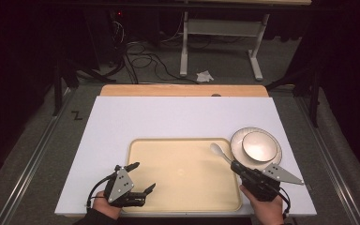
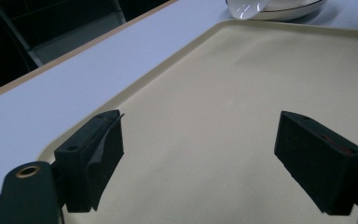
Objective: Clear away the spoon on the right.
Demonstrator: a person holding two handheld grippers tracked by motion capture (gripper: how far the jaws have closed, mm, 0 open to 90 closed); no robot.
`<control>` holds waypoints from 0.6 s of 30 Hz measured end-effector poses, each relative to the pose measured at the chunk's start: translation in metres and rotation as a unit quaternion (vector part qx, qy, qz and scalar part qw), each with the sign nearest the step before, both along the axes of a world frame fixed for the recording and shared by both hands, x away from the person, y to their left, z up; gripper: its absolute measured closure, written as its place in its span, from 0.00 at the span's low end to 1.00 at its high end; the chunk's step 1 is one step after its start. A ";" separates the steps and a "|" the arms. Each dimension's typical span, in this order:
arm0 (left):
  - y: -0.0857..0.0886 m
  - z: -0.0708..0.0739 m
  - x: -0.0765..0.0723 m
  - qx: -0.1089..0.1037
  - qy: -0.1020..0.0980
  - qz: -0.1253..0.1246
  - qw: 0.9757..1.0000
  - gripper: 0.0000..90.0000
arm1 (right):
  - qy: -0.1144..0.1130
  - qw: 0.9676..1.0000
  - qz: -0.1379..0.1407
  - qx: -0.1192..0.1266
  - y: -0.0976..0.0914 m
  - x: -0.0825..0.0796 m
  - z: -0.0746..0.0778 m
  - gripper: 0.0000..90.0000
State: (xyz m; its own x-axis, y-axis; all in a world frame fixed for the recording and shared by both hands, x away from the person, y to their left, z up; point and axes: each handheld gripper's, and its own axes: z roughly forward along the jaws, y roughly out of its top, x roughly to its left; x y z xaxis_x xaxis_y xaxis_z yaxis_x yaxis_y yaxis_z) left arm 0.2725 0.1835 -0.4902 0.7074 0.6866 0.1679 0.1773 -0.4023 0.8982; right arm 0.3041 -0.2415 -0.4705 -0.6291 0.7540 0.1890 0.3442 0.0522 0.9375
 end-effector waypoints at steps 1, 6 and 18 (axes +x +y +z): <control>0.000 0.000 0.000 0.000 -0.001 0.000 1.000 0.18 | 0.000 1.000 0.004 0.000 0.002 0.001 -0.001 0.96; 0.000 0.000 0.000 0.000 0.000 0.000 1.000 0.18 | 0.002 1.000 0.016 -0.007 0.011 0.003 -0.005 0.96; -0.001 -0.001 0.000 0.000 0.000 -0.001 1.000 0.18 | 0.015 0.998 0.062 -0.012 0.035 0.005 -0.014 0.96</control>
State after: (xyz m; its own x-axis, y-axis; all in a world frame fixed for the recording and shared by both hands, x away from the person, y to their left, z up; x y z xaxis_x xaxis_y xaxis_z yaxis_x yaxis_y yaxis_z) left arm 0.2725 0.1828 -0.4908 0.7082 0.6857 0.1684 0.1769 -0.4032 0.8978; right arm 0.3095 -0.2064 -0.4842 -0.7116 0.6758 0.1922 0.3613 0.1174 0.9250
